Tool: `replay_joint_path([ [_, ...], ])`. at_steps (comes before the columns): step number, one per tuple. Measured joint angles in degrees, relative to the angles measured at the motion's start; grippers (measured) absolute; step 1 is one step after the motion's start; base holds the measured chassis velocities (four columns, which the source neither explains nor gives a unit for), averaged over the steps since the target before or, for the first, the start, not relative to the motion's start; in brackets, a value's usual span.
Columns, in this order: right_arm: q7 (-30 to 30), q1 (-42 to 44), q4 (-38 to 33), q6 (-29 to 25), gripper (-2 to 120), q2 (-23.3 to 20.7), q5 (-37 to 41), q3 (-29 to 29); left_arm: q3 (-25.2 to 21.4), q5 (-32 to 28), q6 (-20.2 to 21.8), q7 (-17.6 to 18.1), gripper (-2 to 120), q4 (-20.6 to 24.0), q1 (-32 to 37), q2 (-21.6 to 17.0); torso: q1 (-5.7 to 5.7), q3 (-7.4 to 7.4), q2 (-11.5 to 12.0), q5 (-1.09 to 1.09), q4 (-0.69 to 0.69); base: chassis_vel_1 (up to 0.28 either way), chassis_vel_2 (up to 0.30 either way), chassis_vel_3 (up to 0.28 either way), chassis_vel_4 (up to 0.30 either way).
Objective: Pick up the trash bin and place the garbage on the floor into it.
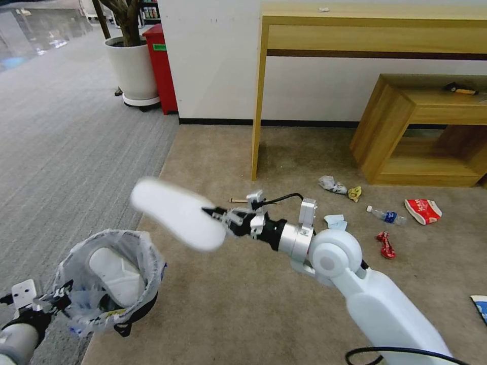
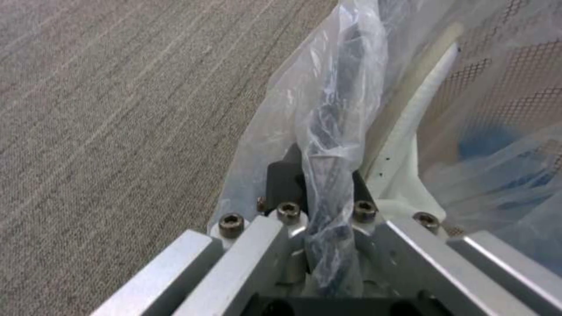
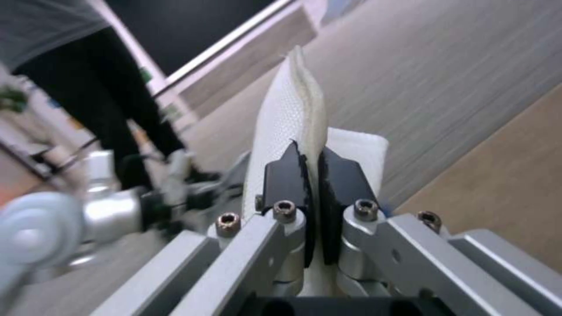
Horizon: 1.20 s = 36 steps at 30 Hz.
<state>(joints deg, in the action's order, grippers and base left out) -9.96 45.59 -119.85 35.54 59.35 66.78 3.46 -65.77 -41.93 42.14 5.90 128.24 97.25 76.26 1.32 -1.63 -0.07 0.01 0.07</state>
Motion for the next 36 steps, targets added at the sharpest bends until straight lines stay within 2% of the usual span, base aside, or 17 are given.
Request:
replay_joint_path([
  [1,2.0,-1.2,-0.4,0.9,1,-0.1,3.1,1.3,0.0,0.0,0.0,0.0,0,0.0,0.0,-0.1,0.00,0.00,0.0,0.00,-0.01,0.000,0.000,0.000,0.000],
  [2,2.0,-1.2,-0.4,0.9,1,-0.1,3.1,1.3,0.0,0.0,0.0,0.0,0,0.0,0.0,-0.1,0.00,0.00,0.0,0.00,-0.01,0.000,0.000,0.000,0.000],
  [4,10.3,-6.5,-0.1,4.3,1,1.4,13.4,5.4,0.1,0.0,0.0,0.1,0,-0.1,0.0,-0.2,0.00,0.00,0.0,-0.01,-0.03,0.000,0.000,0.000,0.000],
  [6,12.6,-7.8,0.4,5.1,1,2.2,15.8,6.5,0.1,0.0,0.0,0.1,0,-0.2,0.0,-0.2,0.00,0.00,0.0,-0.01,-0.04,0.000,0.000,0.000,0.000],
  [8,26.3,-12.2,1.6,6.8,1,6.9,29.5,10.0,-0.1,-0.1,0.0,0.1,0,-0.3,0.2,-0.2,0.00,-0.01,0.0,-0.01,-0.04,0.000,0.000,0.000,0.000],
  [9,26.3,-12.2,1.6,6.8,1,6.9,29.5,10.0,-0.1,-0.1,0.0,0.1,0,-0.3,0.2,-0.2,0.00,-0.01,0.0,-0.01,-0.04,0.000,0.000,0.000,0.000],
  [10,29.8,-12.9,1.6,6.9,1,7.8,32.9,10.6,-0.1,-0.2,0.0,0.1,0,-0.3,0.2,-0.2,0.00,0.00,0.0,-0.01,-0.05,0.000,0.000,0.000,0.000],
  [11,36.2,-14.3,1.7,7.1,1,9.5,38.8,12.0,-0.3,-0.3,0.0,0.1,0,-0.4,0.2,-0.3,0.00,0.00,0.0,-0.02,-0.06,0.000,0.000,0.000,0.000],
  [12,38.8,-15.0,2.0,7.1,1,10.0,40.7,12.8,-0.3,-0.4,0.0,0.2,0,-0.5,0.2,-0.3,0.00,0.00,0.0,-0.02,-0.05,0.000,0.000,0.000,0.000],
  [13,38.8,-15.0,2.0,7.1,1,10.0,40.7,12.8,-0.3,-0.4,0.0,0.2,0,-0.5,0.2,-0.3,0.00,0.00,0.0,-0.02,-0.05,0.000,0.000,0.000,0.000],
  [18,46.5,-15.5,2.7,7.1,1,10.2,45.1,14.3,-0.3,-0.7,0.0,0.2,0,-0.9,-0.2,-0.3,0.00,0.00,0.0,-0.02,-0.01,0.000,0.000,0.000,0.000],
  [25,51.5,-14.5,3.1,6.8,1,10.0,48.7,14.3,-0.1,-1.2,0.0,0.8,0,-1.4,-1.0,-0.4,0.00,0.00,0.0,-0.01,-0.01,0.000,0.000,0.000,0.000],
  [32,57.8,-14.4,5.5,4.1,2,13.0,53.6,14.5,-0.2,-1.7,0.0,1.2,0,-1.3,-1.2,-0.5,0.00,0.00,0.0,-0.01,-0.03,0.000,0.000,0.000,0.000],
  [34,59.0,-14.4,5.8,4.0,5,13.3,54.9,14.4,-0.2,-1.7,0.0,1.2,0,-1.3,-1.1,-0.5,0.00,0.00,0.0,-0.01,-0.03,0.000,0.000,0.000,0.000],
  [36,60.2,-14.5,6.1,3.3,15,13.8,56.4,14.2,-0.3,-1.7,0.0,1.2,0,-1.3,-1.1,-0.4,0.00,0.00,0.0,-0.01,-0.03,0.000,0.000,0.000,0.000],
])
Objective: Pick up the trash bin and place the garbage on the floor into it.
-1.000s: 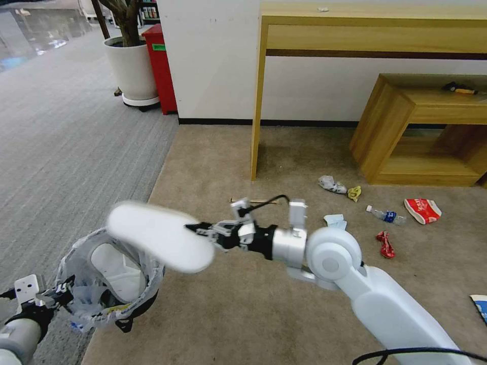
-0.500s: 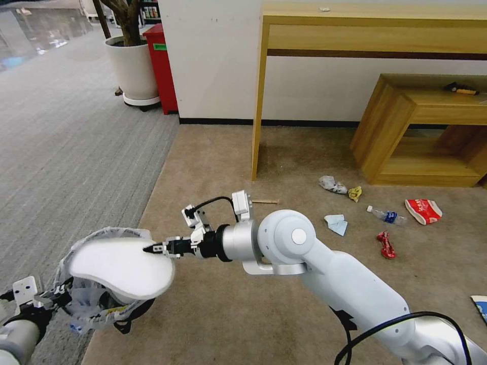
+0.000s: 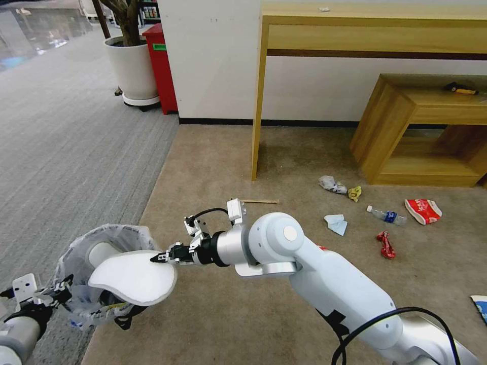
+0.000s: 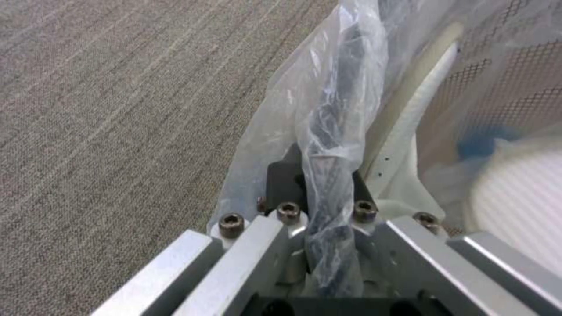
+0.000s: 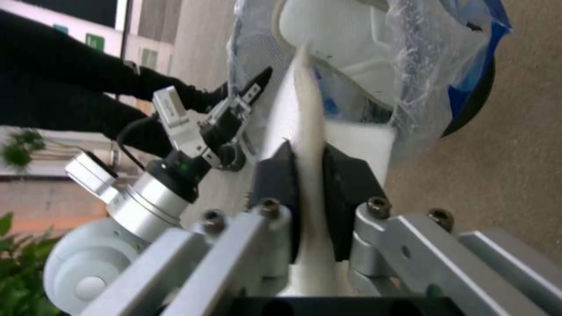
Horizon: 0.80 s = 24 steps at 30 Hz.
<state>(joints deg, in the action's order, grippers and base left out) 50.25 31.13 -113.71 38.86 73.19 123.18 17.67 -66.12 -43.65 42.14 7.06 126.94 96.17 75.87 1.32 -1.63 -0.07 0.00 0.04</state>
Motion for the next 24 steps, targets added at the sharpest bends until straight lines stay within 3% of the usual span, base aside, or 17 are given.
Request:
replay_joint_path([
  [3,0.2,0.1,0.3,-1.1,23,0.4,0.0,-0.1,0.0,0.0,0.0,-0.1,0,0.0,0.0,0.1,0.00,0.00,0.0,0.00,0.00,0.000,0.000,0.000,0.000],
  [5,-0.1,0.4,0.8,-2.0,35,1.1,-0.2,-0.6,0.1,0.0,0.0,-0.2,0,0.0,-0.1,0.4,0.00,0.00,0.0,0.00,0.00,0.000,0.000,0.000,0.000],
  [7,-0.1,0.4,0.8,-2.0,35,1.1,-0.3,-0.7,0.1,0.0,0.0,-0.2,0,0.0,-0.1,0.4,0.00,0.00,0.0,0.00,0.00,0.000,0.000,0.000,0.000],
  [9,-1.4,0.7,1.0,-2.1,49,1.4,-1.2,-1.4,0.2,0.0,0.0,-0.3,0,-0.1,-0.1,0.5,0.00,0.00,0.0,0.00,0.00,0.000,0.000,0.000,0.000],
  [14,-3.7,1.0,1.2,-2.1,63,1.6,-3.4,-2.4,0.1,0.0,0.0,-0.4,0,-0.3,-0.1,0.5,0.00,0.00,0.0,0.00,0.00,0.000,0.000,0.000,0.000],
  [17,-7.4,1.6,1.9,-1.8,79,1.6,-7.0,-4.2,-0.1,-0.2,0.0,-0.4,0,-0.7,0.0,0.7,0.00,0.00,0.0,0.00,0.01,0.000,0.000,0.000,0.000],
  [24,-13.1,2.7,2.9,-1.4,99,1.1,-15.0,-7.0,-0.4,-0.5,0.0,-0.8,0,-1.3,0.5,1.0,0.00,0.00,0.0,0.00,-0.01,0.000,0.000,0.000,0.000],
])
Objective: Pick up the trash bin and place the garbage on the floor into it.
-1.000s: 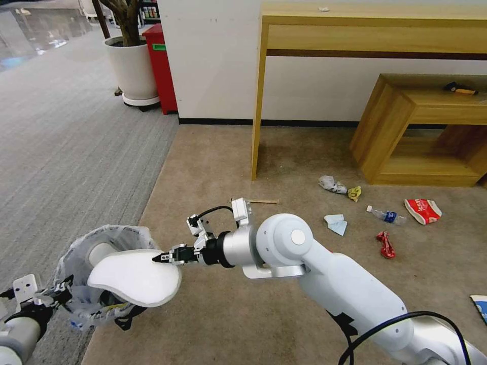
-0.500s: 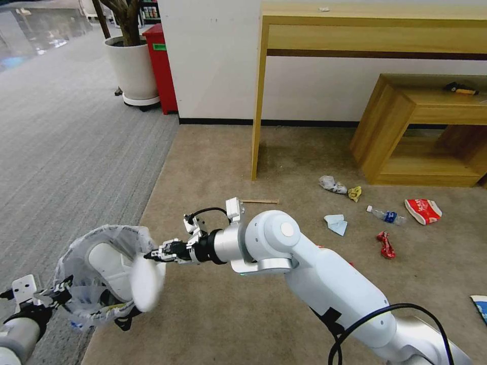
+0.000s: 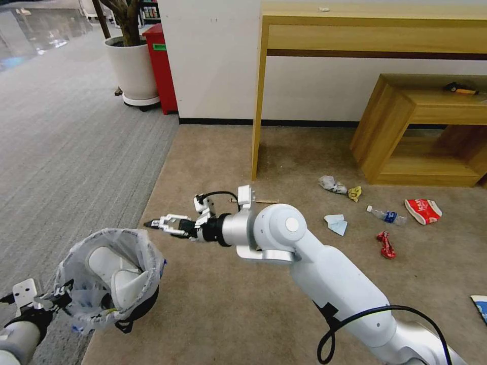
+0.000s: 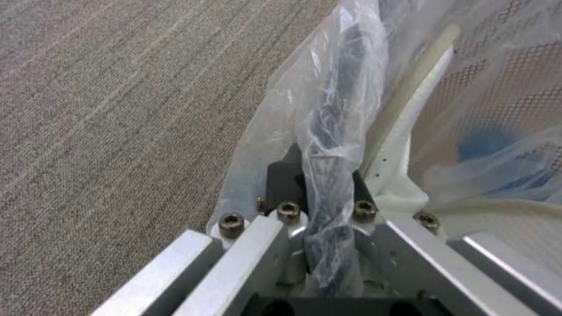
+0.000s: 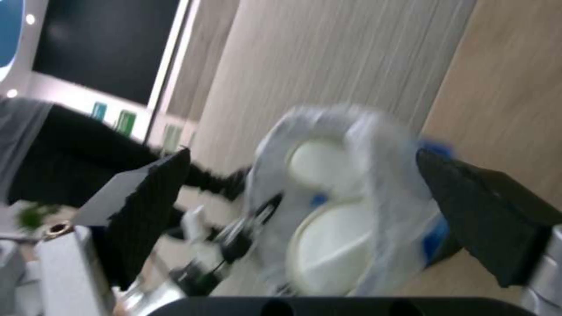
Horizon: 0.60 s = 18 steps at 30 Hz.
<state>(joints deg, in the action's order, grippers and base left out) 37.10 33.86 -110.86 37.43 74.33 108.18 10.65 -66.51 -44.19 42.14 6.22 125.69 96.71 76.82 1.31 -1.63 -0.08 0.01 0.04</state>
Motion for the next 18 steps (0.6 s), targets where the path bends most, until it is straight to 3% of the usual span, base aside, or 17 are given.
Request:
replay_joint_path([
  [1,0.0,0.0,0.0,0.0,99,0.0,0.0,0.0,0.0,0.0,0.0,0.0,0,0.0,0.0,0.0,0.00,0.00,0.0,0.00,0.00,0.000,0.000,0.000,0.000],
  [4,-8.4,2.9,0.3,0.3,100,-1.6,-14.2,-3.6,-0.7,-0.2,0.0,-1.0,0,0.0,0.3,0.2,0.00,0.00,0.0,0.01,0.01,0.000,0.000,0.000,0.000],
  [5,-8.4,2.9,0.3,0.3,100,-1.6,-14.2,-3.6,-0.7,-0.2,0.0,-1.0,0,0.0,0.3,0.2,0.00,0.00,0.0,0.01,0.01,0.000,0.000,0.000,0.000],
  [8,-22.0,10.1,1.4,-2.1,100,-5.3,-37.5,-8.7,-1.3,-0.1,0.0,-1.9,0,-0.6,1.3,0.3,0.00,0.00,0.0,0.01,0.01,0.000,0.000,0.000,0.000],
  [9,-22.0,10.1,1.4,-2.1,100,-5.3,-37.5,-8.7,-1.3,-0.1,0.0,-1.9,0,-0.6,1.3,0.3,0.00,0.00,0.0,0.01,0.01,0.000,0.000,0.000,0.000],
  [11,-26.8,14.8,1.8,-7.3,100,-7.3,-45.6,-10.8,-1.7,-0.1,0.0,-2.8,0,-0.8,2.0,0.1,-0.01,0.01,0.0,0.02,0.02,0.000,0.000,0.000,0.000],
  [12,-26.8,14.8,1.8,-7.3,100,-7.3,-45.6,-10.8,-1.7,-0.1,0.0,-2.8,0,-0.8,2.0,0.1,-0.01,0.01,0.0,0.02,0.02,0.000,0.000,0.000,0.000],
  [15,-34.1,23.6,2.5,-16.0,100,-10.7,-61.6,-15.8,-2.1,0.2,0.0,-4.6,0,-0.8,3.3,0.3,-0.01,0.01,0.0,0.02,0.02,0.000,0.000,0.000,0.000],
  [16,-34.1,23.6,2.5,-16.0,100,-10.7,-61.6,-15.8,-2.1,0.2,0.0,-4.6,0,-0.8,3.3,0.3,-0.01,0.01,0.0,0.02,0.02,0.000,0.000,0.000,0.000],
  [18,-35.7,28.5,2.8,-20.7,100,-11.7,-71.4,-18.0,-2.0,1.0,0.0,-5.8,0,-0.7,3.7,0.8,-0.01,0.01,0.0,0.02,0.02,0.000,0.000,0.000,0.000],
])
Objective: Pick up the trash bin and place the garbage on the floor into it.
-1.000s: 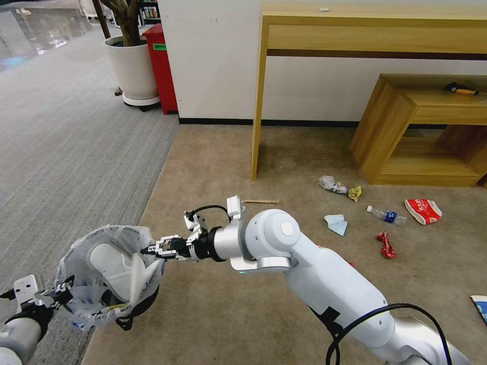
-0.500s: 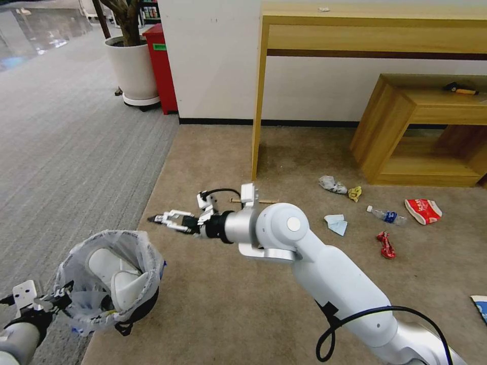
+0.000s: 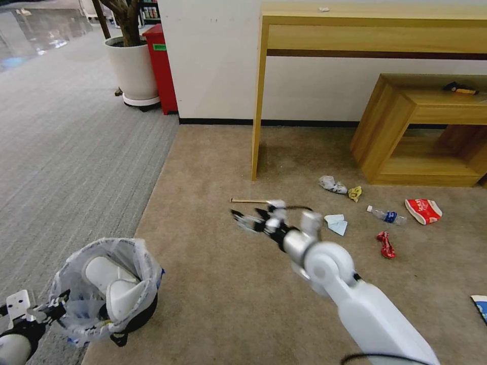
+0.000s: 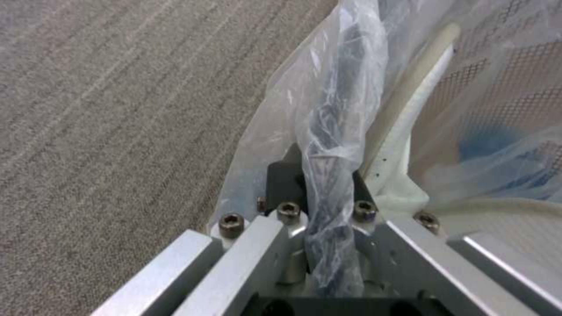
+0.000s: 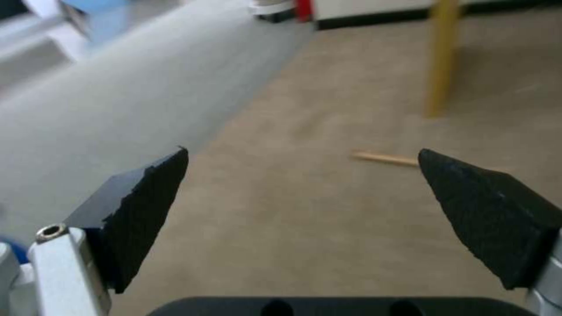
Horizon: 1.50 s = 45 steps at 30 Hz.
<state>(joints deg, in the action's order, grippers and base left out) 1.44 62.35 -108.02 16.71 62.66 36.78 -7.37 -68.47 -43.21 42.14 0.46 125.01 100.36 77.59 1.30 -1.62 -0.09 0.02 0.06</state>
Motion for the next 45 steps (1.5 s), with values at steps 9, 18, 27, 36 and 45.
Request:
replay_joint_path([
  [9,2.2,9.4,-0.2,-5.8,100,0.1,-9.3,-4.1,0.8,2.8,0.0,-3.1,0,0.8,0.6,0.9,0.00,0.00,0.0,-0.01,0.00,0.000,0.000,0.000,0.000],
  [18,3.2,10.7,-0.8,-5.9,100,1.1,-10.6,-6.1,0.7,3.9,0.0,-5.0,0,1.1,2.1,1.2,0.00,0.00,0.0,-0.02,-0.02,0.000,0.000,0.000,0.000],
  [27,2.8,11.3,-1.2,-5.7,100,0.7,-10.5,-7.9,0.1,3.9,0.0,-5.0,0,0.9,4.4,1.4,0.01,-0.01,0.0,-0.02,-0.02,-0.060,-0.068,0.083,0.078],
  [36,2.5,11.7,-0.9,-5.8,100,1.0,-10.9,-8.4,-0.3,4.0,-0.2,-5.4,0,0.9,5.0,1.9,0.01,-0.01,0.0,-0.01,0.01,-0.215,-0.214,0.206,0.209],
  [45,1.9,10.9,0.8,-6.1,100,0.9,-11.2,-8.5,-0.2,3.9,-0.5,-5.4,0,0.9,5.2,2.6,0.01,-0.01,0.0,-0.04,-0.01,-0.203,-0.204,0.211,0.206],
])
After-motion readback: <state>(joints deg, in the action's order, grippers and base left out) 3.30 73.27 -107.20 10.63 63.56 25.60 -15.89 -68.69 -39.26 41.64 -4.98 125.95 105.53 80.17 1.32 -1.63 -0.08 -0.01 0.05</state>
